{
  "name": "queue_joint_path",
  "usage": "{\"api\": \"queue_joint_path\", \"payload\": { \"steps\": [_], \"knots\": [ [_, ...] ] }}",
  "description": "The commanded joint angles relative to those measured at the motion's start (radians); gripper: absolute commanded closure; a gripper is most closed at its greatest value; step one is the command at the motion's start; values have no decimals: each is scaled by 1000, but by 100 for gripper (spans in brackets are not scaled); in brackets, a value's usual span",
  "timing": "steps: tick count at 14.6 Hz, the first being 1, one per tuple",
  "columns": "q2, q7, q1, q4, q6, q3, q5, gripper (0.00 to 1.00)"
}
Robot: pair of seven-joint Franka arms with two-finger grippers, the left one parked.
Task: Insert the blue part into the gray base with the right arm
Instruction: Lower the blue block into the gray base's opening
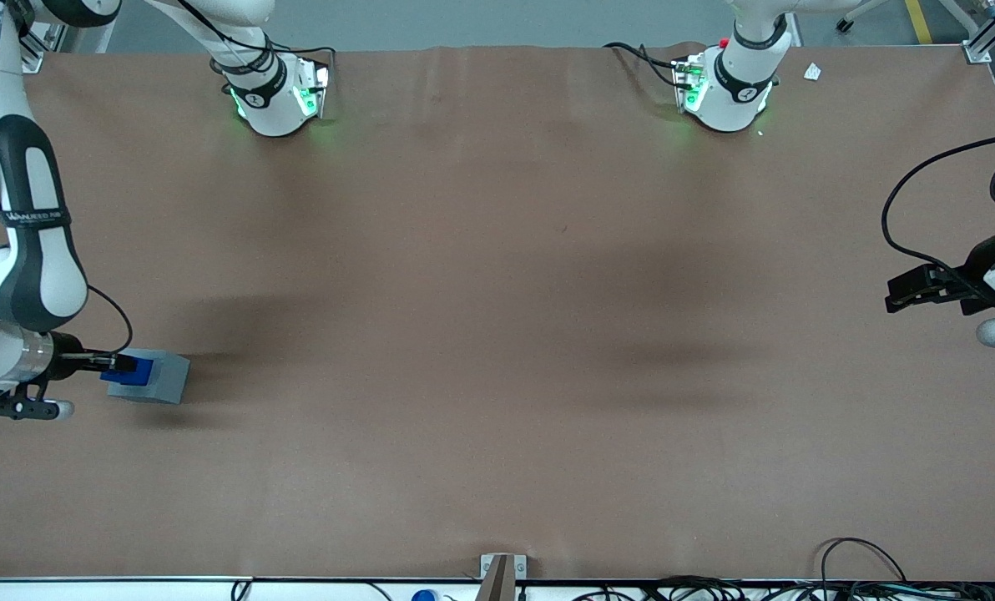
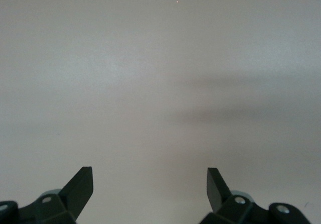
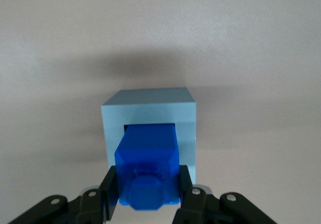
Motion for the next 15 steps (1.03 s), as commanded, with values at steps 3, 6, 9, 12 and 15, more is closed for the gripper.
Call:
{"api": "queue_joint_path", "payload": {
  "steps": [3,6,9,12,15],
  "knots": [
    [32,45,8,5,18,5,-29,100],
    [41,93,1,5,20,6,-18,60],
    [41,99,-4,7,23,8,-9,0],
    [39,88,-9,22,20,8,-10,0],
    [23,84,-6,46,9,8,-20,0]
  ]
}}
